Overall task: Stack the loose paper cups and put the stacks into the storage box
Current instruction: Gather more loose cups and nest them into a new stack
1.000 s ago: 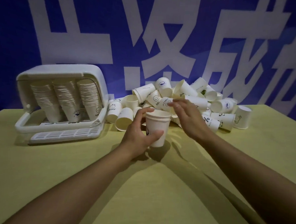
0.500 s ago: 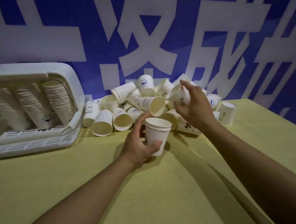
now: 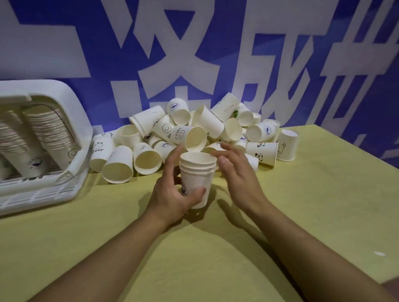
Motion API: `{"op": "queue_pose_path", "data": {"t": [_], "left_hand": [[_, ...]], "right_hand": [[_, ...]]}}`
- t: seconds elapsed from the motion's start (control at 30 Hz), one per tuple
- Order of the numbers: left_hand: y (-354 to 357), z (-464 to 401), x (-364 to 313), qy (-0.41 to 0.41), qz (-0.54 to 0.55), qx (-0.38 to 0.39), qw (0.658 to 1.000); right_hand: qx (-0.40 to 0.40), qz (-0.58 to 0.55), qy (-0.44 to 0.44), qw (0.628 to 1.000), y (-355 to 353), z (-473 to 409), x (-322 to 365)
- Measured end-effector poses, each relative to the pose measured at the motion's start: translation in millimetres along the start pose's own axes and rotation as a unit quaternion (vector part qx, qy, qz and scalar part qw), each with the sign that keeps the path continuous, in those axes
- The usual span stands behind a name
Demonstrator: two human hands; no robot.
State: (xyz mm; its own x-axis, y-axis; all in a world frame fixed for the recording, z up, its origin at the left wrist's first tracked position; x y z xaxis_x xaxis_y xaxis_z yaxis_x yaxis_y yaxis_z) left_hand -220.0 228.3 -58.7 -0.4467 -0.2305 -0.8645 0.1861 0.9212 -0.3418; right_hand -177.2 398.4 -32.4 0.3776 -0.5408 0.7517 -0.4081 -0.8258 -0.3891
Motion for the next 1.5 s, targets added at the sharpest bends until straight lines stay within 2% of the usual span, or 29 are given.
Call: {"op": "queue_pose_path", "data": {"t": [0.1, 0.17, 0.3, 0.43, 0.67, 0.73, 0.83, 0.9, 1.0, 1.1, 1.33, 1.5], "left_hand": [[8, -5, -6, -0.02, 0.018, 0.0, 1.0], [20, -12, -12, -0.027, 0.032, 0.014, 0.999], [54, -28, -29, -0.027, 0.043, 0.043, 0.998], [93, -38, -37, -0.03, 0.076, 0.059, 0.995], [129, -38, -25, -0.039, 0.089, 0.071, 0.993], [131, -39, -23, -0.031, 0.096, 0.076, 0.992], [134, -42, -21, -0.02, 0.098, 0.088, 0.991], [137, -42, -21, -0.011, 0.094, 0.104, 0.99], [142, -39, -22, 0.0, 0.081, 0.132, 0.988], [141, -39, -22, -0.002, 0.087, 0.13, 0.988], [140, -44, -19, -0.012, 0.114, 0.127, 0.985], [136, -44, -21, -0.001, 0.132, 0.105, 0.986]], "right_hand": [[-0.112, 0.059, 0.015, 0.992, -49, -31, -16], [-0.175, 0.152, 0.033, 0.972, -90, -54, -32], [-0.217, 0.231, 0.135, 0.939, -150, -77, -92], [-0.19, 0.205, 0.201, 0.939, -162, -83, -140], [-0.21, 0.176, 0.193, 0.942, -180, -87, -157], [-0.265, 0.161, 0.164, 0.937, -196, -77, -147], [-0.375, 0.069, 0.099, 0.919, -216, -51, -117], [-0.393, -0.018, 0.058, 0.917, -212, -39, -95], [-0.291, -0.12, 0.017, 0.949, -176, -40, -69], [-0.186, -0.101, 0.014, 0.977, -137, -42, -55], [-0.092, -0.131, 0.029, 0.987, -112, -39, -56], [0.03, -0.095, 0.025, 0.995, -101, -40, -51]]}}
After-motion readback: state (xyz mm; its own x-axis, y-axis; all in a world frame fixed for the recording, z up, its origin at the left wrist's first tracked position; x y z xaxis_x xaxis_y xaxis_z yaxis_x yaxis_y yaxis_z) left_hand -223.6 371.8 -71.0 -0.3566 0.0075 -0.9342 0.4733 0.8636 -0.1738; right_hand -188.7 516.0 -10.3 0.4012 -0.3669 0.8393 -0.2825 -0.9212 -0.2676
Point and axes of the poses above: each hand's wrist, its own z-axis away from the middle knuckle, its own y-axis out of the palm, x = y × z, the point moved 8 cm from there along -z, towards the middle knuckle, and after that the axes turned 7 degrees about -y, right-handed, at the moved point
